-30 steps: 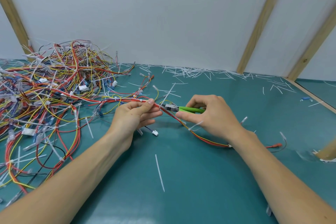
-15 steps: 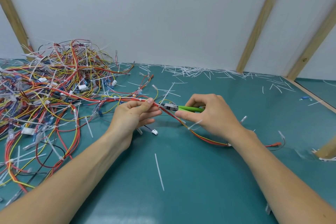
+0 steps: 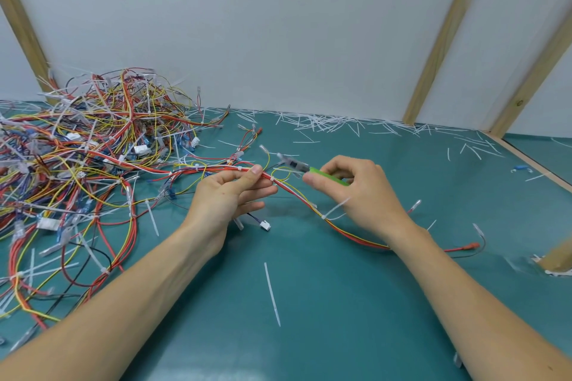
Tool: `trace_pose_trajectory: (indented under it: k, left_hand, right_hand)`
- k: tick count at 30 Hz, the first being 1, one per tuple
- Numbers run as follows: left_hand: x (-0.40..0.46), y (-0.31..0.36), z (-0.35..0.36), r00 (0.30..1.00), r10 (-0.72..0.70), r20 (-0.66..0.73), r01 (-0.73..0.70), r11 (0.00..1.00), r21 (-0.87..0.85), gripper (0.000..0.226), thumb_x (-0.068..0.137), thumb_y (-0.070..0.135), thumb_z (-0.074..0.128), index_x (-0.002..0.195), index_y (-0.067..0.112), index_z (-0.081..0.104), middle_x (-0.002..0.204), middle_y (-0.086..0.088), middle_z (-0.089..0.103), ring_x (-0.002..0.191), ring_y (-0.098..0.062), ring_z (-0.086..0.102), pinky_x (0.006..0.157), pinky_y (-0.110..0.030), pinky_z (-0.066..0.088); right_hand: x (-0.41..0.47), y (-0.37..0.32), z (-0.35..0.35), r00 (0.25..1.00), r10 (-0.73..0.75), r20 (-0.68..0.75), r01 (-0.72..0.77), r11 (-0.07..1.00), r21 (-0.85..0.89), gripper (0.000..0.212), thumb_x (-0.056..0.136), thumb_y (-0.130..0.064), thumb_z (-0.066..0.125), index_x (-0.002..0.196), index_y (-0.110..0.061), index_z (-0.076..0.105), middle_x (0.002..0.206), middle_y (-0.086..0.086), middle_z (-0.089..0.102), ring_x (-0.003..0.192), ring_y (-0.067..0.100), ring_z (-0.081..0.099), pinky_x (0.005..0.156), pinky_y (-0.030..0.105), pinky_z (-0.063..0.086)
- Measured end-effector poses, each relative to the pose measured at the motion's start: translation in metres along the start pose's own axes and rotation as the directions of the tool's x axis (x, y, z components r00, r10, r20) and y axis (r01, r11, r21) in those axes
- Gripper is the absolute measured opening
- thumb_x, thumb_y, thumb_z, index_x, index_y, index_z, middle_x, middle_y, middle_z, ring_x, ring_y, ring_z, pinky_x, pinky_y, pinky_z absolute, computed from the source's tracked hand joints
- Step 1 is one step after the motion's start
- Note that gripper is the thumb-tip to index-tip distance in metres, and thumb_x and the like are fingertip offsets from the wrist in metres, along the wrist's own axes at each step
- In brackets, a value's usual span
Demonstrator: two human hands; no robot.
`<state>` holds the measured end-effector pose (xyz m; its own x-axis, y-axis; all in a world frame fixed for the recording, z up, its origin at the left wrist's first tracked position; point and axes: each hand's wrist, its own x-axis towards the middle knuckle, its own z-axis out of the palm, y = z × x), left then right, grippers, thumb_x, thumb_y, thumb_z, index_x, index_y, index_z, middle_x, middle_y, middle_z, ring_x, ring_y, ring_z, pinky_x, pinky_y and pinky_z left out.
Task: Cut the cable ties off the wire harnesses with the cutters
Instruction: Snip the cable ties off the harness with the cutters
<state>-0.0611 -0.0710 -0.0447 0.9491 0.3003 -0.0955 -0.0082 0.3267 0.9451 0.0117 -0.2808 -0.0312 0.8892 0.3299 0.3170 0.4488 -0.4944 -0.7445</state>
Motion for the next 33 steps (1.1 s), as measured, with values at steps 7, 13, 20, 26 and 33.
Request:
trace_pose_trajectory:
  k: [7,13,20,26,33]
  left_hand:
    - [-0.001,0.002,0.001,1.000,0.008,-0.005,-0.008,1.000,0.006,0.024,0.088,0.031,0.074,0.092,0.008,0.070,0.095,-0.010,0.078,0.090,-0.022,0.076,0.062,-0.023,0.060]
    - [-0.002,0.003,0.002,0.999,0.036,-0.019,-0.036,0.999,0.014,0.022,0.091,0.031,0.072,0.089,0.009,0.070,0.091,-0.007,0.078,0.088,-0.020,0.077,0.057,-0.021,0.057]
    - [-0.003,0.002,0.005,0.994,0.105,0.037,-0.108,0.990,0.090,0.026,0.096,0.031,0.064,0.093,0.006,0.070,0.094,-0.009,0.078,0.090,-0.020,0.076,0.061,-0.025,0.060]
    - [-0.012,0.003,0.013,0.959,0.078,0.273,-0.172,0.925,0.340,0.025,0.101,0.025,0.056,0.105,0.002,0.064,0.094,-0.011,0.076,0.054,-0.018,0.062,0.037,-0.024,0.044]
    - [-0.020,-0.012,0.019,0.826,-0.158,0.541,-0.073,0.922,0.381,0.019,0.095,0.025,0.066,0.104,0.008,0.070,0.105,-0.003,0.076,0.061,-0.015,0.058,0.045,-0.023,0.044]
  right_hand:
    - [0.004,-0.010,-0.008,0.961,0.242,0.137,-0.278,0.859,0.430,0.054,0.089,-0.068,0.062,0.087,-0.014,0.069,0.070,-0.003,0.064,0.053,0.011,0.049,0.043,0.024,0.038]
    - [0.002,-0.013,-0.006,0.954,0.193,0.228,-0.262,0.908,0.328,0.030,0.084,-0.045,0.079,0.084,-0.018,0.066,0.078,-0.005,0.073,0.057,0.006,0.047,0.048,0.014,0.034]
    - [-0.001,-0.014,-0.001,0.937,0.150,0.315,-0.240,0.932,0.270,0.020,0.082,-0.011,0.084,0.089,-0.012,0.066,0.071,-0.008,0.070,0.064,0.006,0.062,0.062,0.009,0.044]
    - [-0.002,-0.016,-0.002,0.948,0.106,0.300,-0.220,0.899,0.378,0.019,0.083,-0.004,0.081,0.091,-0.010,0.065,0.074,-0.008,0.069,0.063,0.002,0.060,0.059,0.006,0.042]
    - [-0.005,-0.017,0.004,0.923,-0.003,0.384,-0.196,0.857,0.477,0.019,0.085,0.000,0.077,0.089,-0.011,0.062,0.076,-0.002,0.068,0.060,0.007,0.057,0.056,0.014,0.045]
